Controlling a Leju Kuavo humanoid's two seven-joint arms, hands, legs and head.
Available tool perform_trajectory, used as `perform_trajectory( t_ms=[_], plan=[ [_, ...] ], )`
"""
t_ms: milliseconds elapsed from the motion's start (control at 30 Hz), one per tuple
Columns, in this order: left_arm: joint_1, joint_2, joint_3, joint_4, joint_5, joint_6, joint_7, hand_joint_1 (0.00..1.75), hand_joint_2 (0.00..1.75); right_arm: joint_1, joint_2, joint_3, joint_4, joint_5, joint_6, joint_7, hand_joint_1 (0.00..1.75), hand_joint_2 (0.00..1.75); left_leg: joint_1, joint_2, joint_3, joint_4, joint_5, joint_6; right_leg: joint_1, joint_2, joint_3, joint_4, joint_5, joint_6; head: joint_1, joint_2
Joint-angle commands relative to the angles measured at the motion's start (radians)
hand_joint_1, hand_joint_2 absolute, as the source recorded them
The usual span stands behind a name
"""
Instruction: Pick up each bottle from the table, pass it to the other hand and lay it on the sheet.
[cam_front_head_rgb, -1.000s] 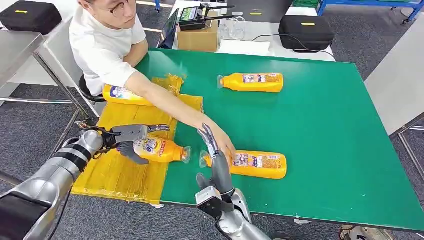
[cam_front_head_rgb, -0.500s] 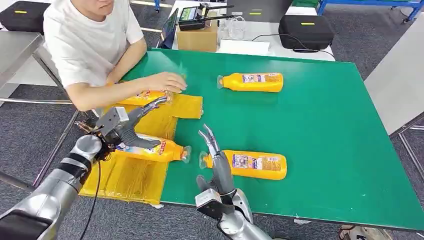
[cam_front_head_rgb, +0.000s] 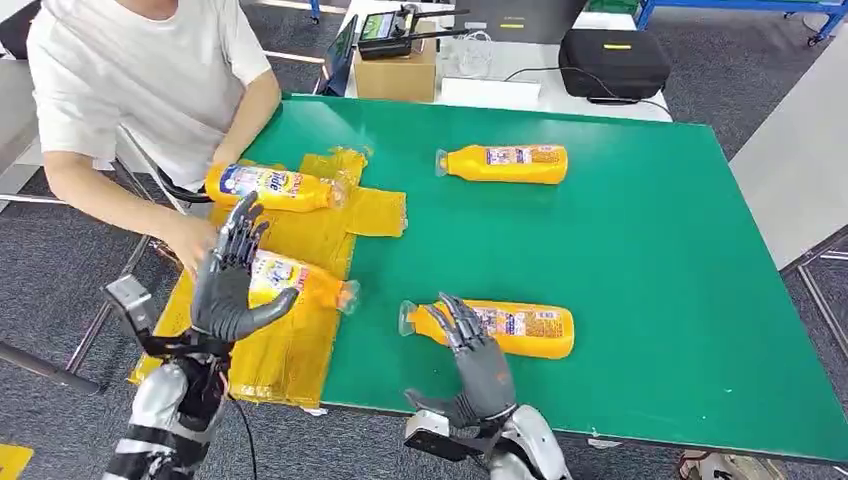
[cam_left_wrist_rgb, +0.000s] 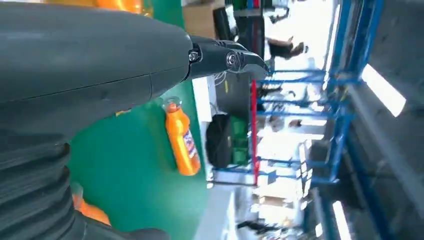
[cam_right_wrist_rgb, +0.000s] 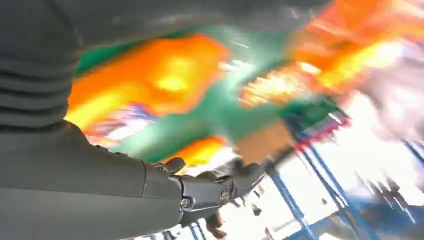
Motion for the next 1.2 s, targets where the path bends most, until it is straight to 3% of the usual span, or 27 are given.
perform_trajectory(
  t_ms=[33, 233, 300, 467, 833, 967, 1000, 1200],
  plan=[
    [0.138, -0.091, 0.068, -0.152, -0.038, 0.015, -0.008, 0.0, 1.75, 0.091, -0.199, -0.153, -0.161, 0.173, 0.155, 0.134, 0.0, 1.75, 0.0, -0.003, 0.004, -0.002, -0.001, 0.004, 0.001, -0.002, 0.006, -0.003, -0.001, -0.005, 0.0, 0.0],
    [0.125, -0.112, 0.063, -0.15, -0.042, 0.023, -0.001, 0.0, 1.75, 0.029, -0.221, -0.197, -0.111, 0.209, 0.222, 0.195, 0.0, 1.75, -0.001, -0.001, 0.001, -0.001, 0.0, 0.003, 0.0, -0.001, 0.002, -0.002, 0.0, -0.004, 0.0, 0.0],
    [0.136, -0.114, 0.056, -0.152, -0.051, 0.025, 0.002, 0.0, 1.75, -0.018, -0.226, -0.19, -0.07, 0.285, 0.203, 0.236, 0.0, 1.75, 0.0, 0.0, 0.001, -0.001, 0.0, 0.003, 0.001, 0.001, 0.002, -0.002, 0.001, -0.003, 0.0, 0.0],
    [0.156, -0.114, 0.047, -0.168, -0.08, 0.028, -0.019, 0.0, 1.75, -0.07, -0.196, -0.188, -0.027, 0.327, 0.175, 0.244, 0.0, 1.75, -0.001, 0.001, 0.003, -0.001, 0.0, 0.002, 0.0, 0.001, 0.003, -0.002, 0.001, -0.003, 0.0, 0.0],
    [0.149, -0.115, 0.052, -0.151, -0.083, 0.027, -0.032, 0.0, 1.75, -0.083, -0.174, -0.136, -0.046, 0.321, 0.156, 0.22, 0.0, 1.75, 0.001, 0.001, 0.008, -0.004, 0.0, 0.004, 0.002, 0.002, 0.008, -0.005, 0.001, -0.007, 0.0, 0.0],
    [0.167, -0.119, 0.06, -0.157, -0.082, 0.027, -0.027, 0.0, 1.75, -0.099, -0.176, -0.143, -0.009, 0.322, 0.212, 0.287, 0.0, 1.75, 0.0, 0.001, 0.005, -0.003, 0.0, 0.003, 0.001, 0.002, 0.005, -0.003, 0.001, -0.004, 0.0, 0.0],
    [0.181, -0.128, 0.071, -0.168, -0.09, 0.042, -0.017, 0.0, 1.75, -0.106, -0.179, -0.158, 0.022, 0.347, 0.266, 0.367, 0.0, 1.75, 0.0, 0.001, 0.005, -0.003, 0.0, 0.003, 0.001, 0.002, 0.005, -0.003, 0.001, -0.005, 0.0, 0.0],
    [0.223, -0.142, 0.098, -0.203, -0.101, 0.036, -0.013, 0.0, 1.75, -0.111, -0.195, -0.188, 0.053, 0.381, 0.313, 0.451, 0.0, 1.75, 0.0, 0.0, 0.005, -0.002, 0.0, 0.003, 0.001, 0.001, 0.005, -0.003, 0.0, -0.004, 0.0, 0.0]
  ],
)
